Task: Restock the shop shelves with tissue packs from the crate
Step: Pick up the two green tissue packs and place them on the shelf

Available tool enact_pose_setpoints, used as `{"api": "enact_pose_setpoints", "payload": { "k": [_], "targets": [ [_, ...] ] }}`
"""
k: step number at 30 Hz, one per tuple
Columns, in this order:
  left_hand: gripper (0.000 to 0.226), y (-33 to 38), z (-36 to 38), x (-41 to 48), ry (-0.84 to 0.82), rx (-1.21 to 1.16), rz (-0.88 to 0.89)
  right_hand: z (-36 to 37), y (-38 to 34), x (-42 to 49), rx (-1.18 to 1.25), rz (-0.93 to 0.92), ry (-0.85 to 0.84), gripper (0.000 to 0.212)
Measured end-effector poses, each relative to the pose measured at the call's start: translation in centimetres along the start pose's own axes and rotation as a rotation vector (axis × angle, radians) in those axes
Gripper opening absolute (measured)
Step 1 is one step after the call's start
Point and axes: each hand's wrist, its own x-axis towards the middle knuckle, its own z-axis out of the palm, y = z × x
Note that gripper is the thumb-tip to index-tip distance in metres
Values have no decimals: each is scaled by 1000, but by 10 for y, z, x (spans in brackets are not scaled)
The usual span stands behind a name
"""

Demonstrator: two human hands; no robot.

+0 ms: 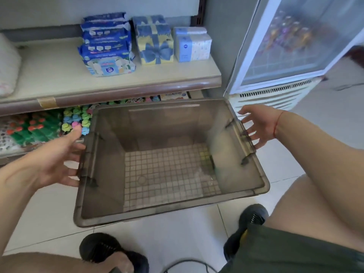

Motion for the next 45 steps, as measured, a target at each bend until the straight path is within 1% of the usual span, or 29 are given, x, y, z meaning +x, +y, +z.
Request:
{"api": "enact_pose_setpoints", "payload": {
  "k": [3,8,10,14,17,20,23,25,27,28,31,32,35,37,38,41,42,43,45],
  "targets": [
    [73,20,25,-30,-65,13,47,-31,2,-21,2,-16,112,26],
    [54,54,82,-70,-160,69,159,-88,16,-50,55,-50,319,22],
    [52,66,109,-79,-193,111,189,-109,23,-63,77,-80,396,19],
    [54,93,164,-88,-312,190,229,-151,46,-87,145,-175,530,17],
    [46,111,215,-91,-360,263,256,-187,78,-102,243,-169,577,14],
    [44,128,270,-88,-399,355,265,-228,115,-108,330,-123,553,25],
    [53,143,316,-79,-464,437,239,-260,150,-114,414,-24,444,45],
    [56,151,345,-74,-508,480,225,-278,173,-118,431,-4,416,52],
    [53,158,375,-75,-520,507,240,-295,198,-122,484,-2,415,54],
    [56,164,391,-77,-541,513,240,-303,209,-125,509,-6,417,54],
    [80,178,440,-78,-563,581,282,-327,239,-133,584,-16,441,56],
    [83,181,455,-79,-562,600,288,-333,248,-136,609,-13,460,56],
    [73,187,501,-86,-557,654,342,-347,273,-138,661,-13,499,57],
    [74,190,529,-88,-556,676,357,-350,287,-137,683,2,537,58],
    [80,191,544,-86,-543,678,352,-350,293,-137,694,7,558,58],
    [112,191,592,-77,-536,695,316,-348,315,-132,758,35,630,58],
    [119,190,610,-74,-550,685,313,-349,323,-130,783,43,657,59],
    [124,190,629,-67,-568,683,315,-351,333,-126,817,50,687,60],
    [130,192,669,-51,-586,686,352,-356,351,-119,877,56,753,52]
  ]
}}
